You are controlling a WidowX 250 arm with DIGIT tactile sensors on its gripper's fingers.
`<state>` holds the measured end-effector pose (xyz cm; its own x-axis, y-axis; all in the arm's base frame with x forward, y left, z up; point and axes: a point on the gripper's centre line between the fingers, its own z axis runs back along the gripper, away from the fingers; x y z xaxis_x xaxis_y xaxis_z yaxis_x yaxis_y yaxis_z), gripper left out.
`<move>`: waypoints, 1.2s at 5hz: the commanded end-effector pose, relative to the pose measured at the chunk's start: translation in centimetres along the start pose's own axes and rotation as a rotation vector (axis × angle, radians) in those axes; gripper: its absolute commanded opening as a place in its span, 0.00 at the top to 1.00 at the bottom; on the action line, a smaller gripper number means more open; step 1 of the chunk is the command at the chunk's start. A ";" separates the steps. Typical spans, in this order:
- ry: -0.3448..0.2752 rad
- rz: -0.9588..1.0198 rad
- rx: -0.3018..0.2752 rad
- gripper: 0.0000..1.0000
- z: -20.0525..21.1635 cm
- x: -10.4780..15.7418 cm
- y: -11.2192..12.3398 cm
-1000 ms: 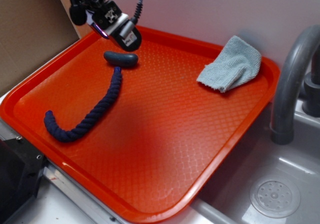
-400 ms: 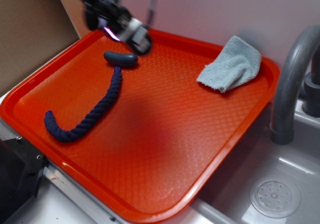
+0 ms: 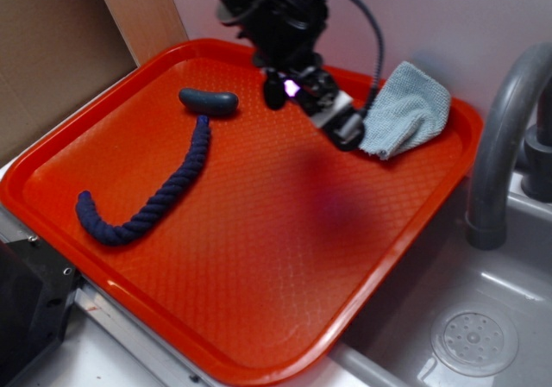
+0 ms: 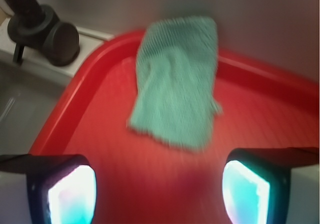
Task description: Grab the blue cloth.
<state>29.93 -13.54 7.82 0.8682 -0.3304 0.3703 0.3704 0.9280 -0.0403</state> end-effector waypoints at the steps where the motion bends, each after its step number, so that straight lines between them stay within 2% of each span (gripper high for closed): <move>1: -0.015 -0.061 0.131 0.00 -4.4 4.6 -0.1; 2: 0.027 -0.050 0.071 0.00 -6.0 4.8 0.6; 3: 0.042 -0.062 -0.003 0.00 -5.7 4.3 -0.3; 4: 0.053 -0.048 -0.034 1.00 -5.6 3.7 -0.7; 6: 0.064 -0.041 -0.020 1.00 -5.9 3.5 -0.7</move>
<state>34.61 -15.13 2.25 0.8821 -0.3784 0.2804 0.4049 0.9134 -0.0410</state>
